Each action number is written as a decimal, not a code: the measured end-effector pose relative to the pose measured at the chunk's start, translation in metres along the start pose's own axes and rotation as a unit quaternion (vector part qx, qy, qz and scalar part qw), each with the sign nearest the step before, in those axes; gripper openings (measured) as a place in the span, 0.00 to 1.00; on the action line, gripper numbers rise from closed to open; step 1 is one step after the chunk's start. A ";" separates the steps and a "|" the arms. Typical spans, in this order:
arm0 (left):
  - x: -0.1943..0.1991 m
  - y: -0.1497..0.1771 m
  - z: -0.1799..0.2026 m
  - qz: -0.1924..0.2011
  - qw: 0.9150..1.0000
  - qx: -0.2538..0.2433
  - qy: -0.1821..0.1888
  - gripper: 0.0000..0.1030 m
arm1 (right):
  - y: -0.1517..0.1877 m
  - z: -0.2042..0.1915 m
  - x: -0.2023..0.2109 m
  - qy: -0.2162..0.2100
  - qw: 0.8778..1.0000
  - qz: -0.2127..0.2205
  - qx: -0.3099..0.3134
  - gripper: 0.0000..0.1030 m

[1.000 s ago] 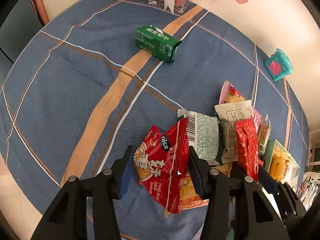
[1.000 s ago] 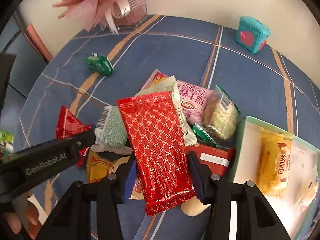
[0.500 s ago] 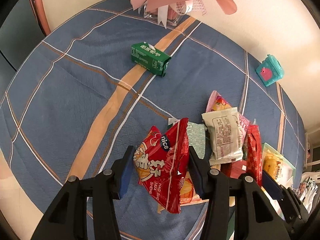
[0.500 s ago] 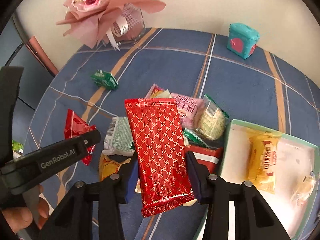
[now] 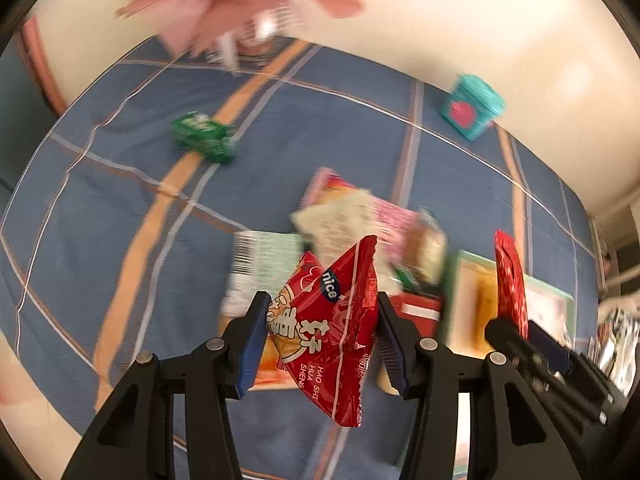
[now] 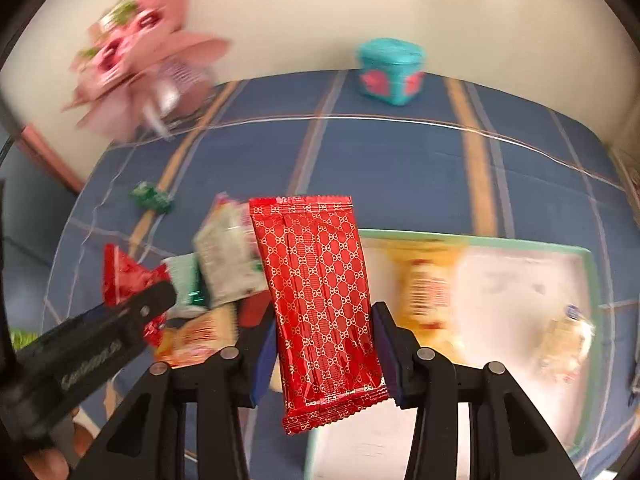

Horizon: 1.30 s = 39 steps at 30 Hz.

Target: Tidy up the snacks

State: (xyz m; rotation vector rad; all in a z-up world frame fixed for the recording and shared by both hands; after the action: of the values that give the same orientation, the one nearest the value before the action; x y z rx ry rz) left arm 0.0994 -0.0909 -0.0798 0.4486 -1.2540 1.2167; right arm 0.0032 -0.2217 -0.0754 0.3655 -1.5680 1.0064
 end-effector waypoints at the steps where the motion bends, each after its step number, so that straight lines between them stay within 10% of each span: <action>1: -0.001 0.002 0.009 -0.002 1.000 -0.007 0.003 0.51 | 0.000 0.013 0.000 0.007 1.000 -0.001 -0.013 0.46; 16: -0.019 0.050 0.123 -0.049 0.990 -0.124 0.046 0.51 | 0.006 0.126 0.003 0.054 0.992 -0.011 -0.114 0.46; 39: -0.066 0.086 0.139 -0.129 0.979 -0.158 0.023 0.52 | 0.032 0.115 -0.041 0.054 0.991 -0.085 -0.092 0.46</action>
State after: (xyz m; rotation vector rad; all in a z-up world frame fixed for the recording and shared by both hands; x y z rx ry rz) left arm -0.0307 -0.2025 -0.1216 0.3347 -1.2788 0.7884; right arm -0.0832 -0.3025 -0.1203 0.3062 -1.4910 0.7316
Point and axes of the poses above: each gripper's, at about its wrist camera, not at the fingertips, and x roughly against the way its jaws point, z to its right, y to its underside, the point moved 8 cm from there along -x, roughly the way its jaws point, and after that the axes turned 10 degrees about y, right-handed, at the moved point
